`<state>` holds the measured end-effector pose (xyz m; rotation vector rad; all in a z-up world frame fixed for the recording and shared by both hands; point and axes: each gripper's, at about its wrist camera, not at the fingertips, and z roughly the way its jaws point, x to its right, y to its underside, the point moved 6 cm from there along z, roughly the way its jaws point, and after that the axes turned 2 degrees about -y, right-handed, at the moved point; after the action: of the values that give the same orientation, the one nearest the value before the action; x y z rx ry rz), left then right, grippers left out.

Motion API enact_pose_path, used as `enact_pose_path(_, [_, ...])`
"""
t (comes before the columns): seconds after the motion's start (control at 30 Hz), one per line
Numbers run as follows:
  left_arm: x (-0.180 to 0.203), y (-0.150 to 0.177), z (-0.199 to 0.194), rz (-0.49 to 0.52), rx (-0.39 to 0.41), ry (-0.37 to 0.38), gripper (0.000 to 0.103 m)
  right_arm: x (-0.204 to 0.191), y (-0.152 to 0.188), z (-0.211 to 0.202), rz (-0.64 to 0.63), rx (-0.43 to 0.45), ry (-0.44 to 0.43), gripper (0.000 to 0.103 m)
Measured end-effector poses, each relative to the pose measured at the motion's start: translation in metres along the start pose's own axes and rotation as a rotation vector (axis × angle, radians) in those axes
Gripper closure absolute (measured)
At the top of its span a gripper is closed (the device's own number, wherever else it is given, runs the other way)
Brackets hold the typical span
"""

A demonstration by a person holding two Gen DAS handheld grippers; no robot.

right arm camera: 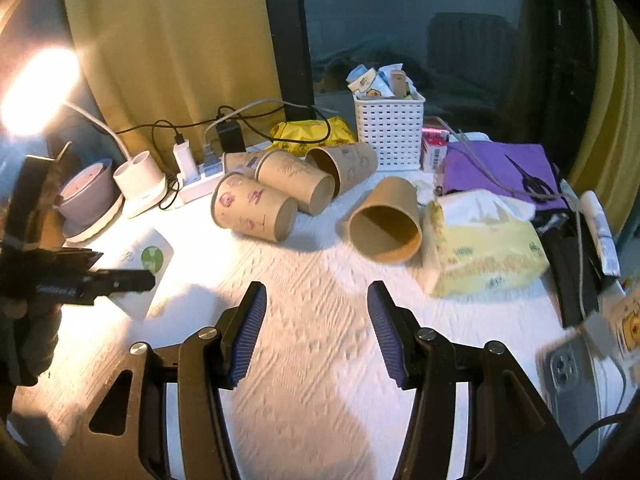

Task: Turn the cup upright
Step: 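Lift the white cup with the left tool and carry it toward the right tool, then grasp the white cup with the right tool while the left tool releases it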

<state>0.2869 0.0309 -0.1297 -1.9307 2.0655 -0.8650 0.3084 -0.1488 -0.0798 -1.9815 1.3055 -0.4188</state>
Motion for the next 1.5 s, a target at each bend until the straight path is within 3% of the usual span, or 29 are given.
enact_pose_path(0.23, [0.063,0.029,-0.013,0.282,-0.008,0.002,0.04,0.006,0.041,-0.024,0.052,-0.009,0.023,0.048])
enact_pose_path(0.47, [0.112,0.057,0.002,0.557,-0.063,-0.008,0.04,0.021,0.084,-0.032,0.093,-0.066,0.046,0.048])
enact_pose_path(0.77, [0.163,0.076,0.028,0.859,-0.142,0.021,0.038,0.029,0.098,-0.03,0.104,-0.085,0.021,0.048])
enact_pose_path(0.9, [0.171,0.08,0.032,0.921,-0.155,0.02,0.035,0.026,0.1,-0.025,0.099,-0.101,-0.004,0.048])
enact_pose_path(1.1, [0.167,0.08,0.026,0.911,-0.147,0.0,0.031,0.013,0.101,-0.019,0.06,-0.112,-0.043,0.048])
enact_pose_path(1.5, [0.131,0.093,-0.011,0.77,-0.106,-0.1,0.03,-0.006,0.12,-0.03,-0.006,-0.154,-0.049,0.048])
